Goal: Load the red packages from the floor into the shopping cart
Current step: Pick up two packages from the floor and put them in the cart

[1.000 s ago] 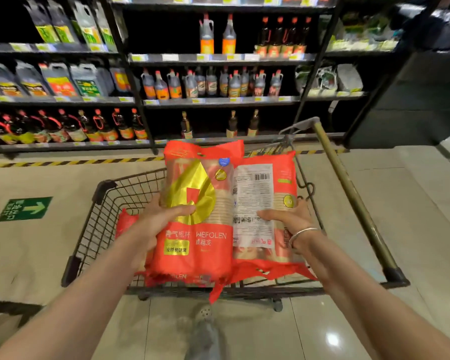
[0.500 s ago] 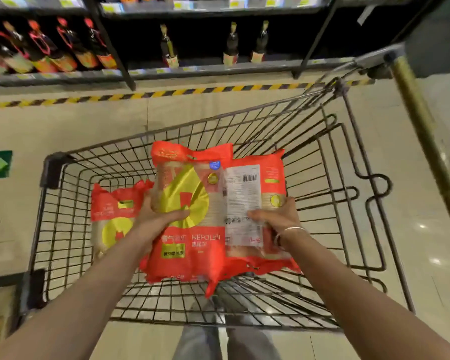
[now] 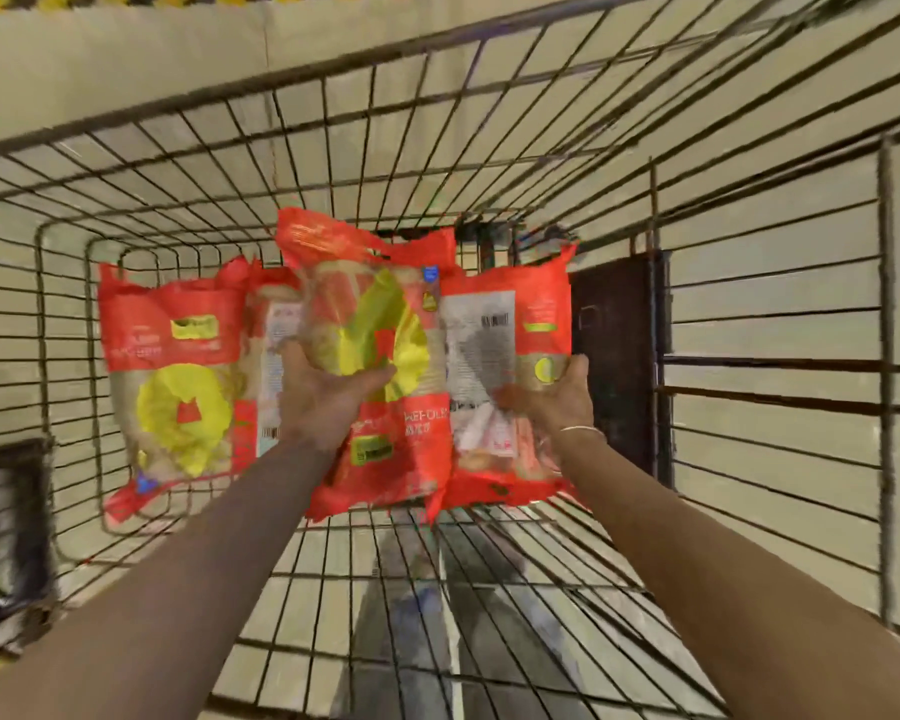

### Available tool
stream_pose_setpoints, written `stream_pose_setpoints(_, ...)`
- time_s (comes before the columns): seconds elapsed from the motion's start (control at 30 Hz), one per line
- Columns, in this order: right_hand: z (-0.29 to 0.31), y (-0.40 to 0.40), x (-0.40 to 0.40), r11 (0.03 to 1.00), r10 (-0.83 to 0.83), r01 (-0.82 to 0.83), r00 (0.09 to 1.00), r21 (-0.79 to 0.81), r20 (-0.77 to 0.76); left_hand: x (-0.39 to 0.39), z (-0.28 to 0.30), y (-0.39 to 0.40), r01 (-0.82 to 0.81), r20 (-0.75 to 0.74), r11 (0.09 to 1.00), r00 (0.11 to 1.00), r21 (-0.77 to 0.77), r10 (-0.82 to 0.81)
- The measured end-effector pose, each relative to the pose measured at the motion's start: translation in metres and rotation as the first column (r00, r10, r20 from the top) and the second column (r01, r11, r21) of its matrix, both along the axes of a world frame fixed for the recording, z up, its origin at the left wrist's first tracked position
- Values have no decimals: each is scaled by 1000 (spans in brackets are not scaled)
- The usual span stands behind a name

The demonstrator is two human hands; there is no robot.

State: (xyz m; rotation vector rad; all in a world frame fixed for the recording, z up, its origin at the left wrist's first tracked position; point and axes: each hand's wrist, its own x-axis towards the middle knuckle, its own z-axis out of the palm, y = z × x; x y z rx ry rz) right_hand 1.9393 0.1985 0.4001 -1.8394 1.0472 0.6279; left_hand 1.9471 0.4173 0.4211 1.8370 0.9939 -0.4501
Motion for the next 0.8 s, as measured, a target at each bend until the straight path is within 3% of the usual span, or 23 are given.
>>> stream_pose_setpoints(0.1,-2,7,-3,996,41,-41,999,-82,-11,1,2,-19,74,-89,971,995,226,-55)
stream_pose_setpoints(0.2,-2,16,0,991,45,-44,999,-129,6,1,3,-34,117,-125,933,989,340,-79)
stream_pose_setpoints(0.4,10,20,-4,961,121,-126,992,-245,-36,0,12,-42,163,-129,921,984,353,-124)
stream_pose_setpoints(0.53,33,19,-2,927,246,-241,969,-288,-21,2,34,-32,188,-31,929,982,319,-188)
stream_pose_setpoints(0.67,82,9,1,730,531,-417,845,-542,65,10,78,-22,332,129,846,900,417,-417)
stream_pose_setpoints(0.8,153,0,12,568,670,-397,732,-721,125,27,142,-29,469,175,659,722,587,-669)
